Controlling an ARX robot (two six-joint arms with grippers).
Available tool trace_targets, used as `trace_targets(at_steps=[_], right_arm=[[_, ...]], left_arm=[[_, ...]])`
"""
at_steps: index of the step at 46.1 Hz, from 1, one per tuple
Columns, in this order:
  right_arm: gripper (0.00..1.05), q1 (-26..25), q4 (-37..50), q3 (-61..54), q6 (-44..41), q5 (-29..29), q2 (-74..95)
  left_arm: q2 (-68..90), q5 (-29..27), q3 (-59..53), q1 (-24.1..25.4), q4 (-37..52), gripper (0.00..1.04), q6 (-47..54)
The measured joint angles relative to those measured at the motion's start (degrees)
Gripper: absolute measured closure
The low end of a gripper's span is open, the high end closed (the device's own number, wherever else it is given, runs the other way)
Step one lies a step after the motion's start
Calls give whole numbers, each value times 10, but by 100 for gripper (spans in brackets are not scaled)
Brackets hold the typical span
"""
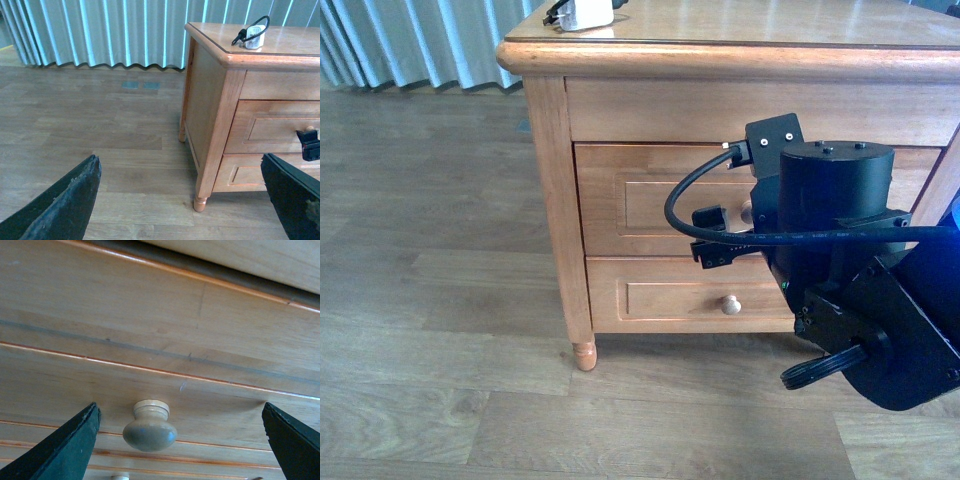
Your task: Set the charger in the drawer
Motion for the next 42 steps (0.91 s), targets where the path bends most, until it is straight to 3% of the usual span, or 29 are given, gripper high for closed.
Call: trace_targets(at_steps=[42], right_arm=[[8,14,-14,4,5,-3,6]], left_arm=[[0,0,0,0,0,6,0]])
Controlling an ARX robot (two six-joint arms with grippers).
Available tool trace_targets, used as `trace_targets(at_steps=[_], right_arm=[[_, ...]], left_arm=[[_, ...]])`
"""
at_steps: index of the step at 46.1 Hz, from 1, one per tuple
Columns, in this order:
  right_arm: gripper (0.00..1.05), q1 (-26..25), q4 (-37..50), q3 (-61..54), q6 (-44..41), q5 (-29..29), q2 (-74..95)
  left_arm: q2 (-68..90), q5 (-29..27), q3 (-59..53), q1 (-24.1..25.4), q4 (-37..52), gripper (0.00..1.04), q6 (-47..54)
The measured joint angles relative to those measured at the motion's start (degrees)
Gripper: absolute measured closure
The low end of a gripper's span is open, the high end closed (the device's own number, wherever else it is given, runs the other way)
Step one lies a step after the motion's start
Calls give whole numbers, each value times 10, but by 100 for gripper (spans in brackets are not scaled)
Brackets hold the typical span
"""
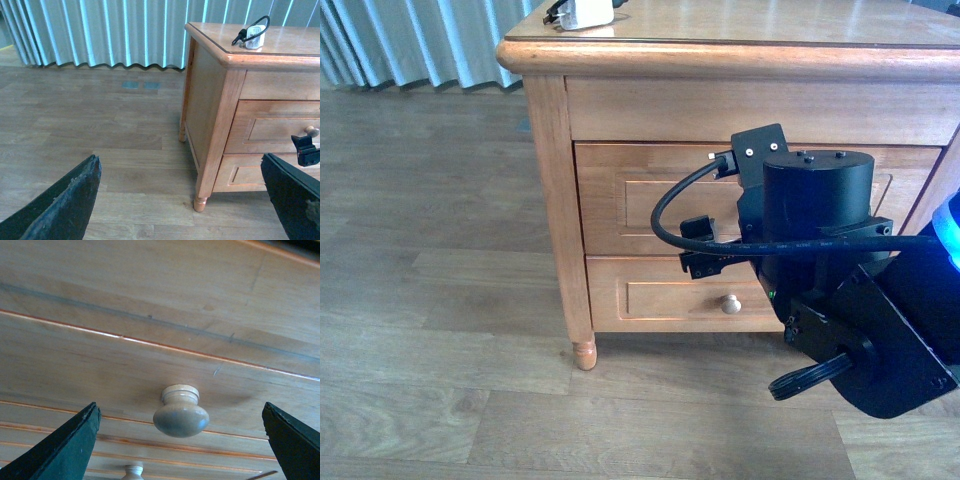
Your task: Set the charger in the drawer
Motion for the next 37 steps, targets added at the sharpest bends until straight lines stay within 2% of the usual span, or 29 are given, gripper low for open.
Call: trace_targets(at_steps=[18,24,33,37], right_arm=[[10,0,-6,12,2,5,7],[32,0,-7,14,4,9,7],[56,-1,-9,15,4,10,7],[71,-1,-10,15,4,9,7]], left_arm=[[0,0,0,0,0,6,0],[0,0,0,0,0,6,0],[0,0,0,0,0,6,0],[0,0,0,0,0,6,0]])
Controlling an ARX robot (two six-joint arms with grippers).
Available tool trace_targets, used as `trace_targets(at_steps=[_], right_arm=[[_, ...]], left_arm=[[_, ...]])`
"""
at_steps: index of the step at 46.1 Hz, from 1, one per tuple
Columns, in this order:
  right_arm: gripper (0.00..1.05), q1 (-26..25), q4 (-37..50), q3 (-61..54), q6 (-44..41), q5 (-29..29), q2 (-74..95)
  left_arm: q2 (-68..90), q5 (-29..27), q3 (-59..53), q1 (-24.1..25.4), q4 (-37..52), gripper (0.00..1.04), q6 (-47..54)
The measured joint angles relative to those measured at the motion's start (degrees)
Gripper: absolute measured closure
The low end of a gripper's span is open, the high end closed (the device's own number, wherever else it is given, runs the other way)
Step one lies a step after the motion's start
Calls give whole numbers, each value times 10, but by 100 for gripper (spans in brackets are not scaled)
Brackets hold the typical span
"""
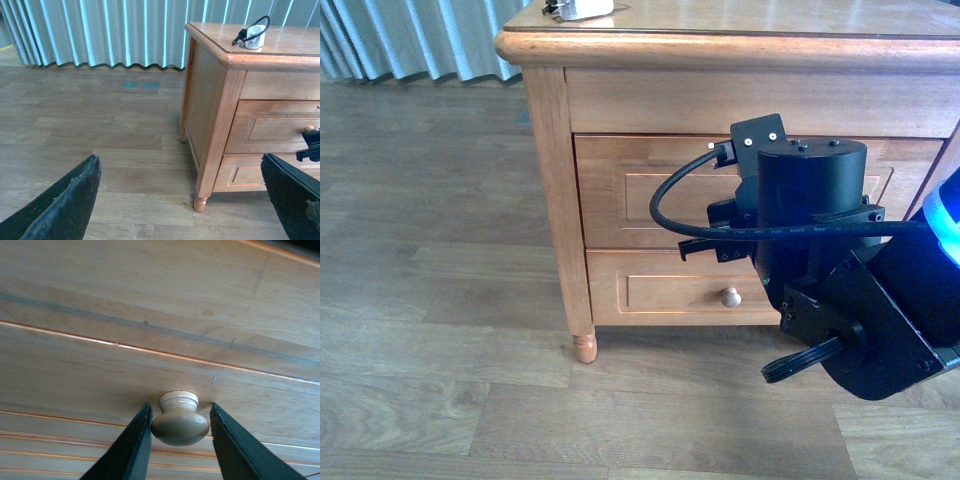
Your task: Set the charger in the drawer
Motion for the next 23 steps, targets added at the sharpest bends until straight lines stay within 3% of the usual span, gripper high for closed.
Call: trace_targets(at_steps=[3,23], right_arm=[[79,0,0,0,0,1,0],[79,0,2,-4,1,-5,0]], left_arm=[[0,0,0,0,0,6,0],[0,0,0,0,0,6,0]])
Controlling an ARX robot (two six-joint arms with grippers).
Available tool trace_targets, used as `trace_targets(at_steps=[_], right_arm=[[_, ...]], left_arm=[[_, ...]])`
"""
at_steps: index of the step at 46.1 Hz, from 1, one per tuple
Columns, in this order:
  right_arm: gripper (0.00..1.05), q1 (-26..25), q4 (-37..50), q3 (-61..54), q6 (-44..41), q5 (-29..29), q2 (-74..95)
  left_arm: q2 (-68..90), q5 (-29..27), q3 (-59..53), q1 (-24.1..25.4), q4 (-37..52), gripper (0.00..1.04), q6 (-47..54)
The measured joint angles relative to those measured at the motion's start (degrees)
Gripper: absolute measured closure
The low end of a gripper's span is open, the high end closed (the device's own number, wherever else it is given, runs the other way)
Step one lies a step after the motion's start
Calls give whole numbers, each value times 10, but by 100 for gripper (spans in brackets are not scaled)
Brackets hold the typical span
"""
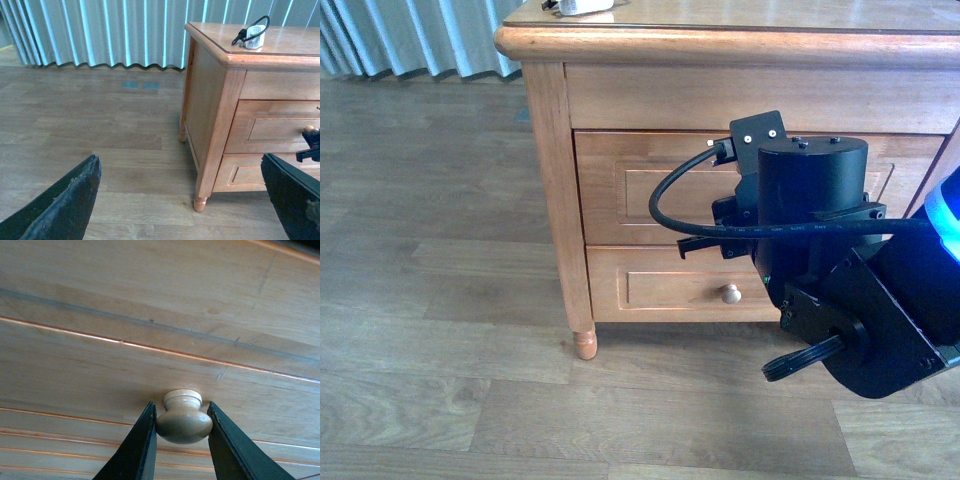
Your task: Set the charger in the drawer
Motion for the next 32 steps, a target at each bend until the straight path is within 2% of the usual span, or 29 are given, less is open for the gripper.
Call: trace_targets(at_steps=[14,20,32], right_arm=[[80,-6,10,-53,26,-34,-31],[80,-4,17,-113,48,-42,-66],[80,-5,28,-244,91,-92,-150]], left_arm=[[0,0,0,0,0,6,0],[0,0,0,0,0,6,0],[0,0,0,0,0,6,0]])
